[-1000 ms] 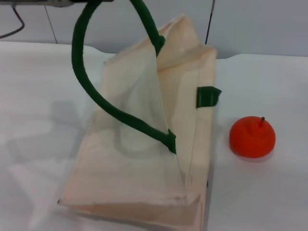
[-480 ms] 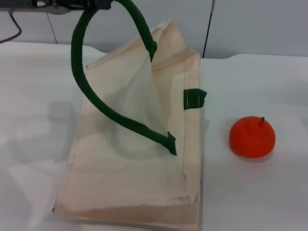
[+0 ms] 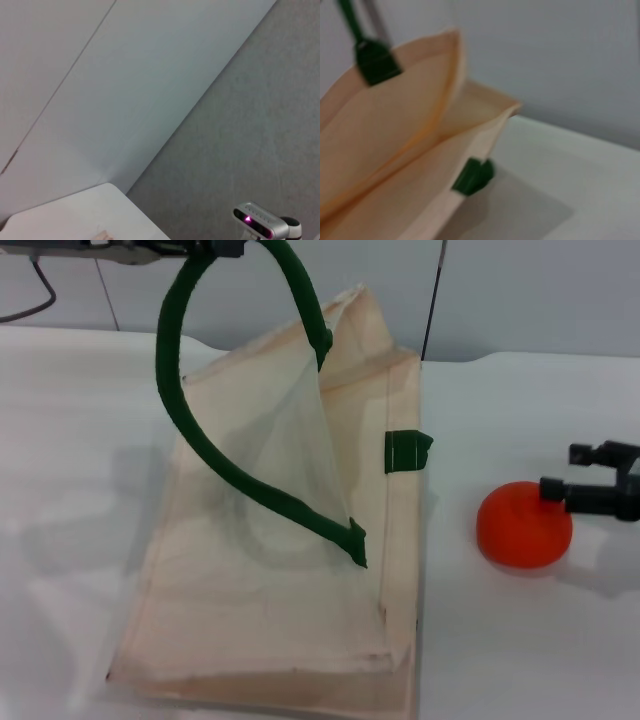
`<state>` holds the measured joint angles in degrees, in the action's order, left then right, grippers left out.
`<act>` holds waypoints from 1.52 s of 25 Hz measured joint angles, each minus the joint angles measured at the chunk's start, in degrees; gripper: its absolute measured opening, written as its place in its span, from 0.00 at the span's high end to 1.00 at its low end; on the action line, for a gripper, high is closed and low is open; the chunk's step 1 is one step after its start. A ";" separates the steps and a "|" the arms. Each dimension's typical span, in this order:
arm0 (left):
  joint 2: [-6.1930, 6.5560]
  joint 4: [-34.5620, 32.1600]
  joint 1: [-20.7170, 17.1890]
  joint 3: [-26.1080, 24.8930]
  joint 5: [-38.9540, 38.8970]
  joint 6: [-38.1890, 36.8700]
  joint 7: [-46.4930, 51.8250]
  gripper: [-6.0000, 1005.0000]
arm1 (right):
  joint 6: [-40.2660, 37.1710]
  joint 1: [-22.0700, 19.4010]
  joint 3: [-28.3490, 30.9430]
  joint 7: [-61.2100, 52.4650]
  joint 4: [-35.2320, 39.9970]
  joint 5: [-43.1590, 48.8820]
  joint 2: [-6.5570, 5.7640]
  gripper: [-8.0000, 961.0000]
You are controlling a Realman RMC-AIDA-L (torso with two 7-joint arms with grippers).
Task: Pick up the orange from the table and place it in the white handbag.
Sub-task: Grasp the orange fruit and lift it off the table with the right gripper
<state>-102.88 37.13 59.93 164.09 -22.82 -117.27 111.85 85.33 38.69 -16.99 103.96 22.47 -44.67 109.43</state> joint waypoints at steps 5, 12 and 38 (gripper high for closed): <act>-0.06 0.01 -0.06 0.00 0.13 0.14 0.02 0.87 | -0.33 0.73 -2.57 0.35 0.02 0.04 0.78 0.09; -0.20 0.05 -0.04 0.00 0.17 0.21 0.03 0.87 | -8.15 1.31 -4.93 0.05 0.09 0.18 2.89 0.20; -0.22 0.05 -0.58 0.00 -0.36 0.29 0.04 0.87 | -9.76 1.30 -5.81 5.96 0.20 2.85 3.74 0.42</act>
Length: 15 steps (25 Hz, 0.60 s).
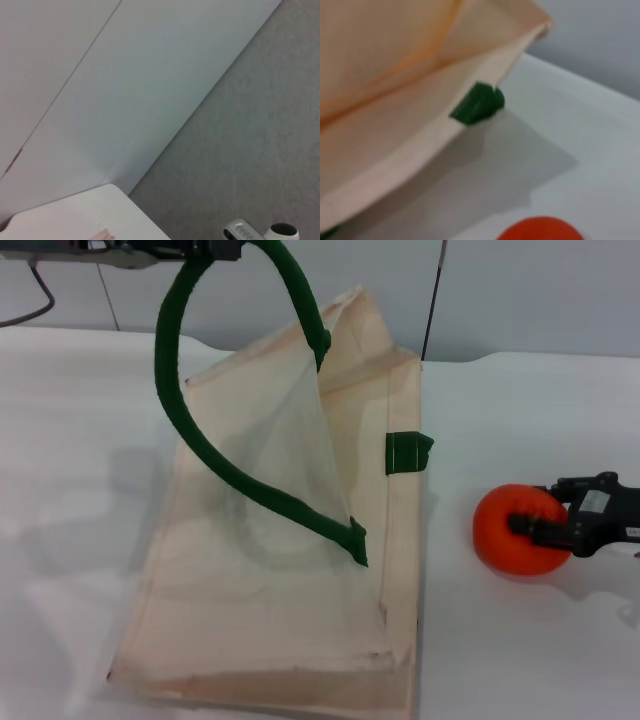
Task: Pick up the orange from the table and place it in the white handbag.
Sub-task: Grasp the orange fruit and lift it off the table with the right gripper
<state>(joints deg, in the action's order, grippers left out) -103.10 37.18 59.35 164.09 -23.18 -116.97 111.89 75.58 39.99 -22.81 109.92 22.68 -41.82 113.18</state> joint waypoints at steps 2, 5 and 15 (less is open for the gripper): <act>0.00 0.00 -0.06 0.00 -0.04 0.00 0.00 0.87 | 1.61 -0.35 0.39 1.57 0.10 -1.57 -0.23 0.44; 0.00 0.00 -0.28 0.00 -0.09 -0.01 0.00 0.87 | 2.89 -0.89 0.55 2.61 0.50 -2.55 -0.45 0.47; 0.00 0.00 -0.38 0.00 -0.20 -0.01 0.00 0.87 | 6.83 -1.14 5.79 4.97 2.82 -4.41 -0.21 0.54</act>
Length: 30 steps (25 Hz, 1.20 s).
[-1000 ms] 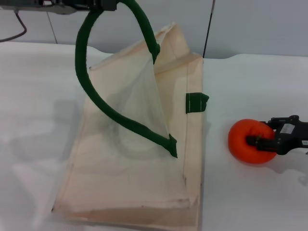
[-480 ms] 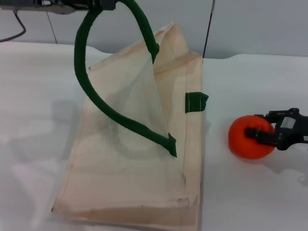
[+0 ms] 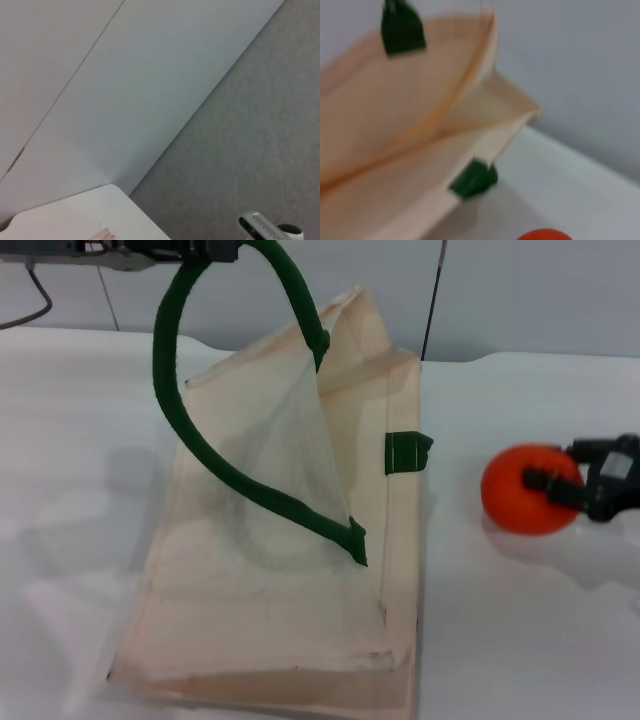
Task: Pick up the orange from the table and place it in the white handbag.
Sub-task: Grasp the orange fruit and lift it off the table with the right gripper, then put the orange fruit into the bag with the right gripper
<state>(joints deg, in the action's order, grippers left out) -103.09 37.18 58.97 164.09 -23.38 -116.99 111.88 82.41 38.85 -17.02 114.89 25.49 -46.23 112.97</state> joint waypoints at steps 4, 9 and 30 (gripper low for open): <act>0.01 0.00 0.02 0.00 0.00 0.00 0.00 0.87 | 4.74 0.16 1.00 1.82 0.83 -4.00 -0.12 0.57; 0.01 0.00 0.55 -0.01 0.00 0.00 0.00 0.87 | 8.13 3.75 -1.09 2.57 1.15 -4.51 0.86 0.62; 0.06 -1.32 3.88 0.00 0.54 0.09 0.04 0.87 | -5.00 22.40 -19.59 2.65 -14.33 -4.53 3.48 0.78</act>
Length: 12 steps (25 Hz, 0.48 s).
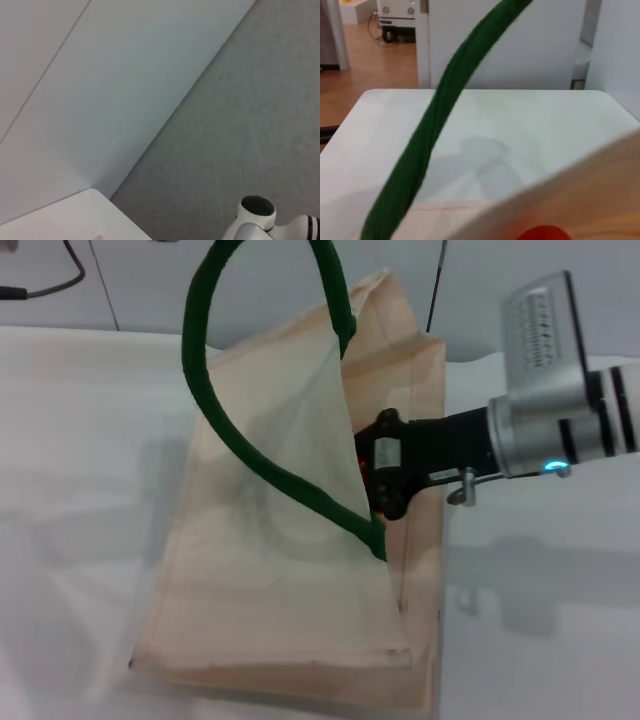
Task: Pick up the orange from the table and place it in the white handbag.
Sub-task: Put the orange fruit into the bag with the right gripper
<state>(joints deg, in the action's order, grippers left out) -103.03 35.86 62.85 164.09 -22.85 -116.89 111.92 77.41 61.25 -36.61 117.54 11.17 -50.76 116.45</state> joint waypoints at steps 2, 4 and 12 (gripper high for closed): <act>-0.03 0.00 0.11 0.00 0.00 0.00 -0.04 0.87 | -0.24 0.95 -0.34 0.01 -1.00 -0.09 0.08 0.79; -0.04 0.00 0.16 0.00 0.00 0.00 -0.05 0.87 | -0.26 1.71 -0.42 0.02 -2.05 -0.21 0.09 0.81; -0.29 0.00 -0.02 0.00 0.00 0.09 -0.26 0.87 | -0.85 2.63 -0.83 -0.24 -4.83 0.02 0.18 0.89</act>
<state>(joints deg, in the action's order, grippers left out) -103.32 35.86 62.83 164.09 -22.85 -116.81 111.67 76.55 63.88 -37.44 117.29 6.33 -50.73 116.63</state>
